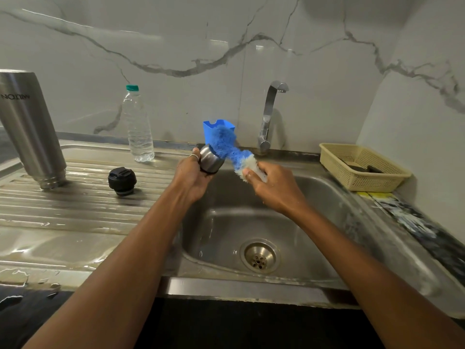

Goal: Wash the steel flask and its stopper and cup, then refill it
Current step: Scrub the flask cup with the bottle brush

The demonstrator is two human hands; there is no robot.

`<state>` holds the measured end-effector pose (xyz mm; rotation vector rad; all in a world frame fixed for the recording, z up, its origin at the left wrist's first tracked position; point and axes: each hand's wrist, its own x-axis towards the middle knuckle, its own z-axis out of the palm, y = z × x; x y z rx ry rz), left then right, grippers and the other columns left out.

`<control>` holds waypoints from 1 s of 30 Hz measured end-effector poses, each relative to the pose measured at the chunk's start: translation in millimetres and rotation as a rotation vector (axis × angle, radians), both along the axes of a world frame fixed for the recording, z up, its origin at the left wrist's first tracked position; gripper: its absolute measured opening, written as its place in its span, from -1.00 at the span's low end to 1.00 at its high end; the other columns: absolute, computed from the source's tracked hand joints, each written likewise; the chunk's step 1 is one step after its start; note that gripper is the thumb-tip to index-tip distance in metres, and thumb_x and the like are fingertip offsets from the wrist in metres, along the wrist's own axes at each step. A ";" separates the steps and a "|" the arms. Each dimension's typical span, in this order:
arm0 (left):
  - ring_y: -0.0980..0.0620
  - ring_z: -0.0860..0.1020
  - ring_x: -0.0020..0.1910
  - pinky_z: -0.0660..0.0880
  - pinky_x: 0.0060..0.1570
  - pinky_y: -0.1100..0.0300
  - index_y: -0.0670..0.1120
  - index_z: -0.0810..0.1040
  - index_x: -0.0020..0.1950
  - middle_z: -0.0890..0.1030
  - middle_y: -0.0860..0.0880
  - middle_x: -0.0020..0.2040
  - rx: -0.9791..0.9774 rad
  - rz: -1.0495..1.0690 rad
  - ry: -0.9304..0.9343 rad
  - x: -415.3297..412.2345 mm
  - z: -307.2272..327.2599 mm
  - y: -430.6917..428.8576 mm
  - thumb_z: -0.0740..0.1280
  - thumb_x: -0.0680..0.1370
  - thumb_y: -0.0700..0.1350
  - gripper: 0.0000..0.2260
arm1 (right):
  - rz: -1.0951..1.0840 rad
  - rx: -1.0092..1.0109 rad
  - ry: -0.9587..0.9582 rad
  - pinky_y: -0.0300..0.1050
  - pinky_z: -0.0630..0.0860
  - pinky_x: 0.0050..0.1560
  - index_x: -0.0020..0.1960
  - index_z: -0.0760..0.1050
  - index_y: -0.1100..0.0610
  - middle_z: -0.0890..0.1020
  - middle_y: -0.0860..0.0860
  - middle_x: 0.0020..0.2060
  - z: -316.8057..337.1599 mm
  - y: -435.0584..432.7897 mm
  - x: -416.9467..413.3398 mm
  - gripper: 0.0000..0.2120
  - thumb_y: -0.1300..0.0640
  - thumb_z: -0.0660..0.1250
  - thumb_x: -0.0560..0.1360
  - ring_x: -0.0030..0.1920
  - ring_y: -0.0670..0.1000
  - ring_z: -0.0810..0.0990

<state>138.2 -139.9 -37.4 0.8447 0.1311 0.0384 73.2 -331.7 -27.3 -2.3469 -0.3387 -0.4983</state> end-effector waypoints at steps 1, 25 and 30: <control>-0.08 0.67 0.17 0.67 -0.12 0.08 -0.22 0.45 0.43 0.65 -0.18 0.26 -0.006 -0.004 -0.001 0.7 -0.4 1.0 0.10 0.75 -0.03 -0.64 | 0.032 -0.014 0.001 -0.24 0.37 -0.29 0.03 0.61 0.05 0.60 -0.13 -0.28 0.8 0.3 -1.5 -0.75 -0.11 0.29 0.63 -0.26 -0.10 0.60; -0.01 0.69 -0.24 0.66 -0.03 0.03 -0.13 0.63 -0.03 0.72 -0.09 -0.24 0.289 0.000 0.006 6.7 2.8 -6.6 0.02 0.70 0.26 -0.42 | -0.106 -0.207 -0.003 -0.02 0.50 -0.22 -0.01 0.62 0.07 0.62 0.00 -0.25 -5.1 -11.5 10.2 -0.72 -0.13 0.30 0.59 -0.22 0.06 0.59; 0.03 0.63 -0.13 0.58 0.19 0.06 -0.12 0.59 -0.02 0.66 -0.06 -0.05 0.220 0.099 0.018 11.3 4.7 -4.5 0.28 0.67 -0.13 -0.86 | -0.069 -0.314 0.117 -0.03 0.48 -0.24 -0.03 0.64 0.10 0.58 0.00 -0.31 -7.9 -18.9 8.0 -0.72 -0.10 0.32 0.59 -0.27 0.05 0.58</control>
